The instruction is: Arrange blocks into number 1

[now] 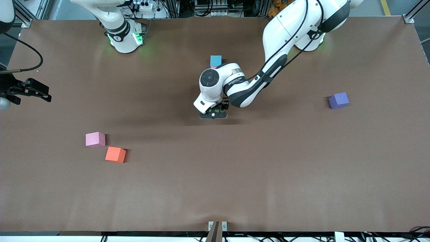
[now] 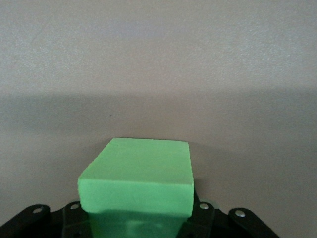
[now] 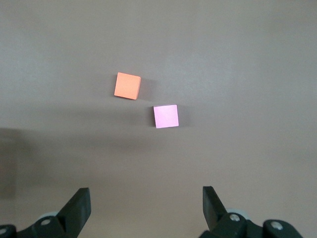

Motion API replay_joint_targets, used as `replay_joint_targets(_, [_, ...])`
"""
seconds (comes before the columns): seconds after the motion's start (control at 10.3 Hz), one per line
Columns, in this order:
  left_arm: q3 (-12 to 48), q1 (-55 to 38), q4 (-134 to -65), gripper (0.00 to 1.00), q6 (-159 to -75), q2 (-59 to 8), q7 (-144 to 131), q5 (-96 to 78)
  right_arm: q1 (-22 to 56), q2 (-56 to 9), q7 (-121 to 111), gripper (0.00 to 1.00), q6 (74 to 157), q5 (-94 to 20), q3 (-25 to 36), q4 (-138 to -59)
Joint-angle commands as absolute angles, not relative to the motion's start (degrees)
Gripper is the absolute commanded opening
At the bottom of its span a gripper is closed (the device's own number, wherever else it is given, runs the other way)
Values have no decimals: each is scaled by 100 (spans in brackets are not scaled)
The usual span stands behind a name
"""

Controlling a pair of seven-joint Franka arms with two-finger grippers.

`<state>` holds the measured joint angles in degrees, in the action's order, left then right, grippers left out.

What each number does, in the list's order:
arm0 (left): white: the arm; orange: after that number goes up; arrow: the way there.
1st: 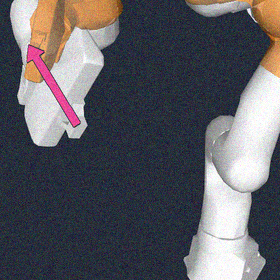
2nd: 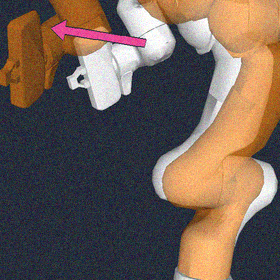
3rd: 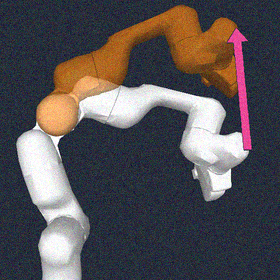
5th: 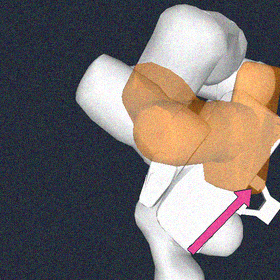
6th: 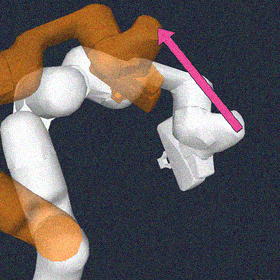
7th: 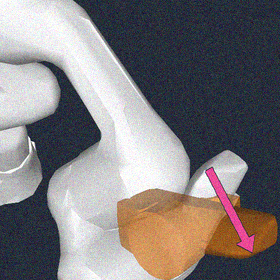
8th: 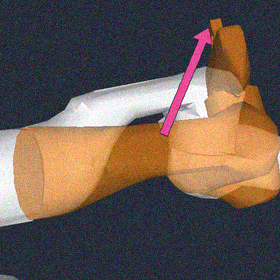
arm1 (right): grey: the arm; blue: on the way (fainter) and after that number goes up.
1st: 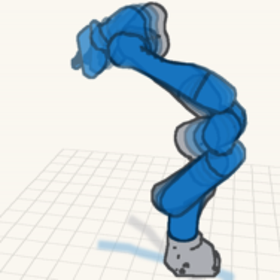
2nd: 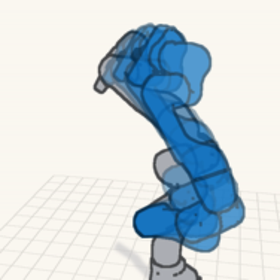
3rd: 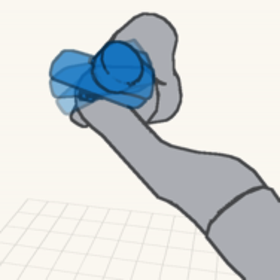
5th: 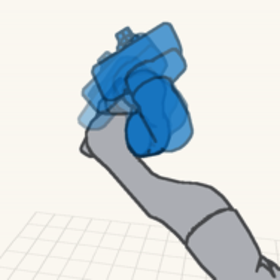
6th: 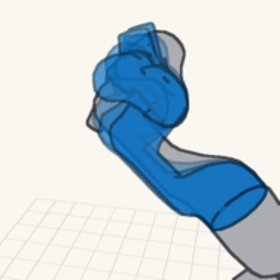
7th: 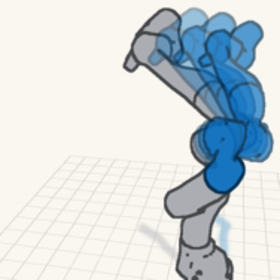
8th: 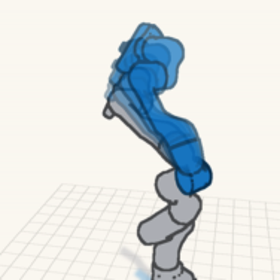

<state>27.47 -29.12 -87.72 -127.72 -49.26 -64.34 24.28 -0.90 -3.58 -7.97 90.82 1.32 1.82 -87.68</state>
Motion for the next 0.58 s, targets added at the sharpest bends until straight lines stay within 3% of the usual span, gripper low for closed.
replay_joint_targets(0.0, [2637, -3059, -8613, 0, -12683, -5010, -6460, 2259, -132, -396, -668, 100, 8982, 202, 97, -8684])
replay_joint_targets(0.49, [2646, -3102, -8788, 0, -12674, -4957, -6469, 2259, -141, -404, -659, 100, 8921, 211, 105, -8569])
